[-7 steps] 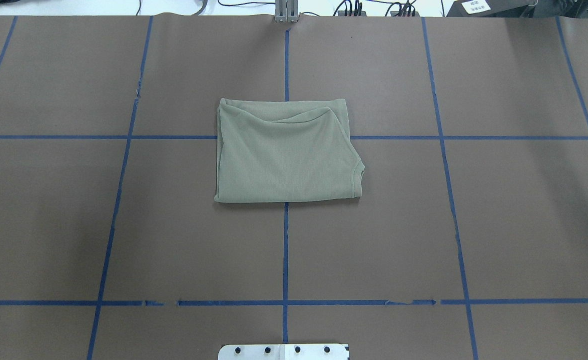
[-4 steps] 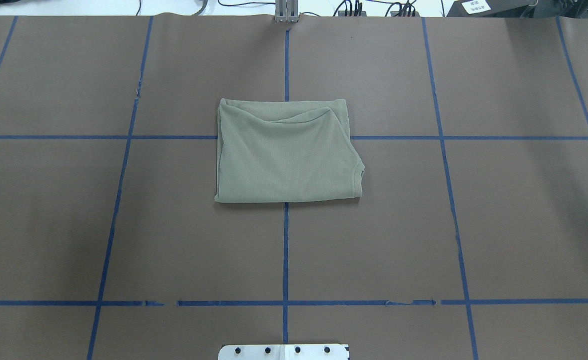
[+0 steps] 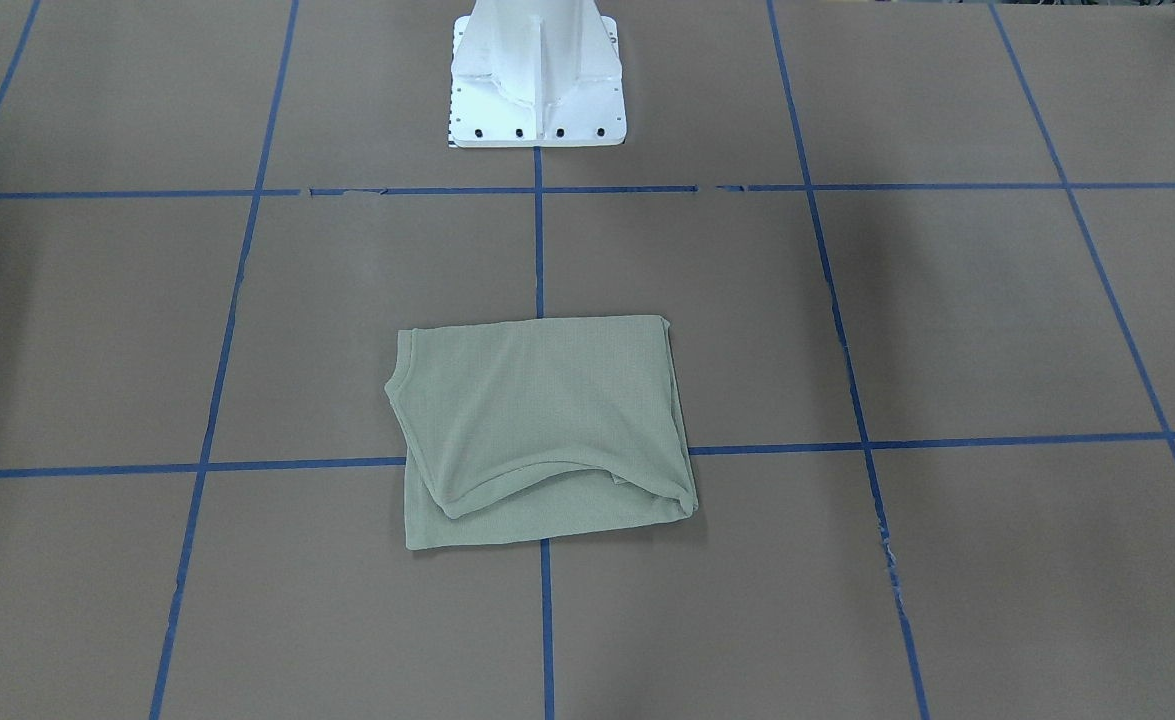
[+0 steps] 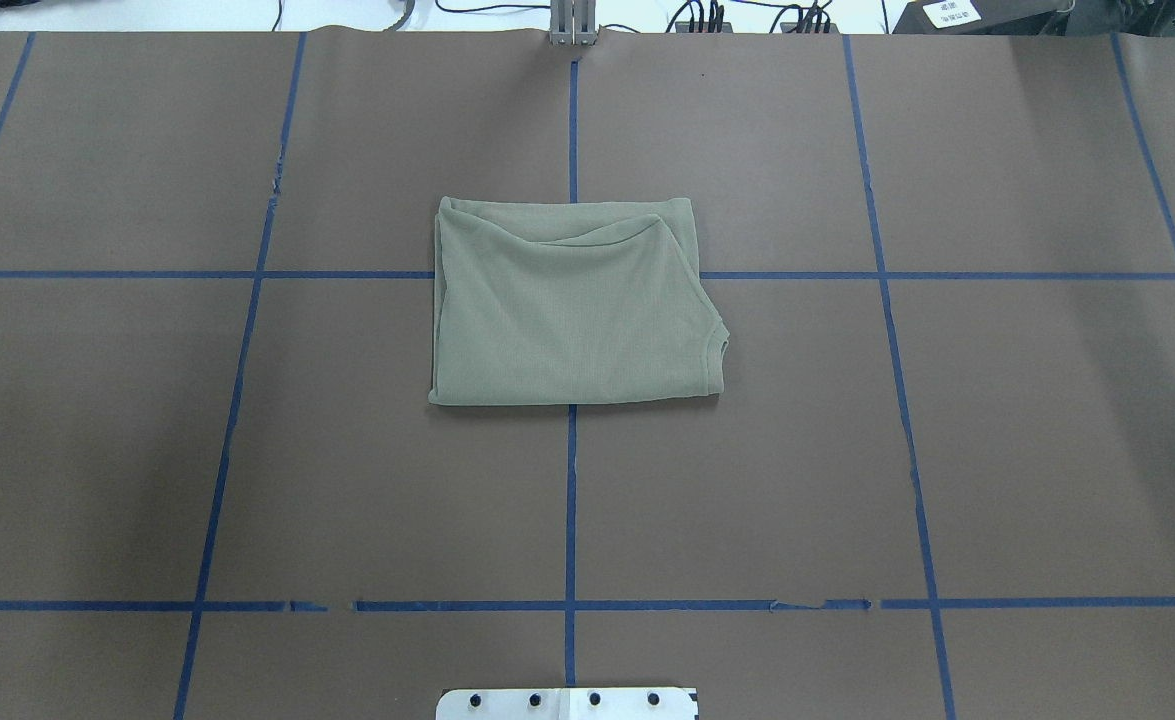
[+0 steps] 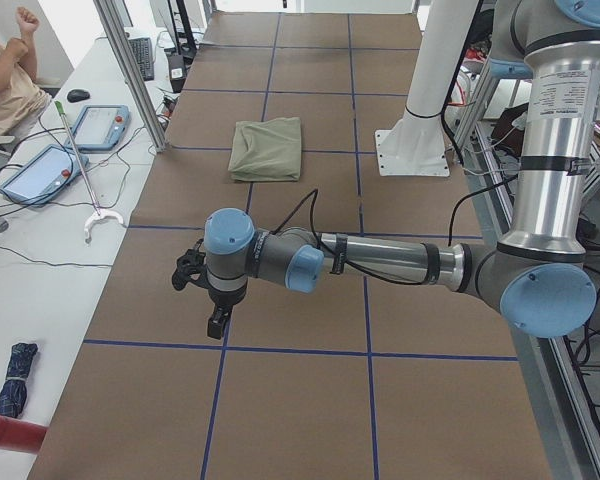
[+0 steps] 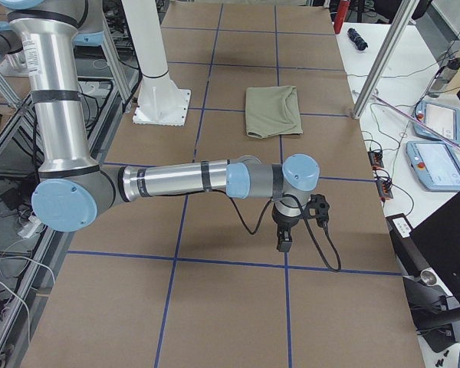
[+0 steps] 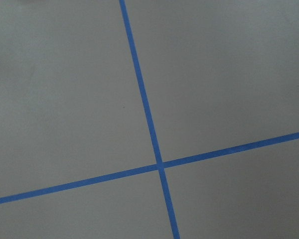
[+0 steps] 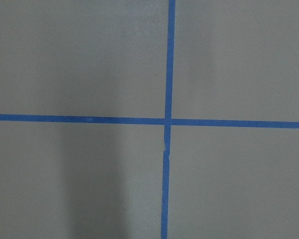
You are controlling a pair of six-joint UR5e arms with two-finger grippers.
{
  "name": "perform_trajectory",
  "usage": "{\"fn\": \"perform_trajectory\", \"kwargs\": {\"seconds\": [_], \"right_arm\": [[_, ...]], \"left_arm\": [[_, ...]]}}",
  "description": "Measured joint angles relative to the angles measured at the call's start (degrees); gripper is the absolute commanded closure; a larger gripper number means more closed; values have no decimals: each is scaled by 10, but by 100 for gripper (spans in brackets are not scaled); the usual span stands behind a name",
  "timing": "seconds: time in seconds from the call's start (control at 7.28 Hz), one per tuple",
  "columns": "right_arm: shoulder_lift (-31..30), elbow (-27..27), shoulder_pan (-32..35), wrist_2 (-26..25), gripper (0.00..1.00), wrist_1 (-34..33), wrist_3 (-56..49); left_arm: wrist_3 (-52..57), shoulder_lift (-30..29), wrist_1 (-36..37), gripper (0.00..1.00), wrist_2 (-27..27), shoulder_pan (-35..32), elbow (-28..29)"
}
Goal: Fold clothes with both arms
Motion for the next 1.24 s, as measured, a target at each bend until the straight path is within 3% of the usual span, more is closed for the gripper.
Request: {"fn": "perform_trajectory", "kwargs": {"seconds": [0.27,0.82,1.24], "right_arm": [[-5,4,0,3,0,-1,1],[-9,1,0,5,0,-1,2],[-12,0,-1,9,0,-1,1]], "left_arm": [[-2,7,0,0,-41,0,0],[-1,44,17,0,-29,0,-32],[-1,44,126,0,-26,1,-62]]}}
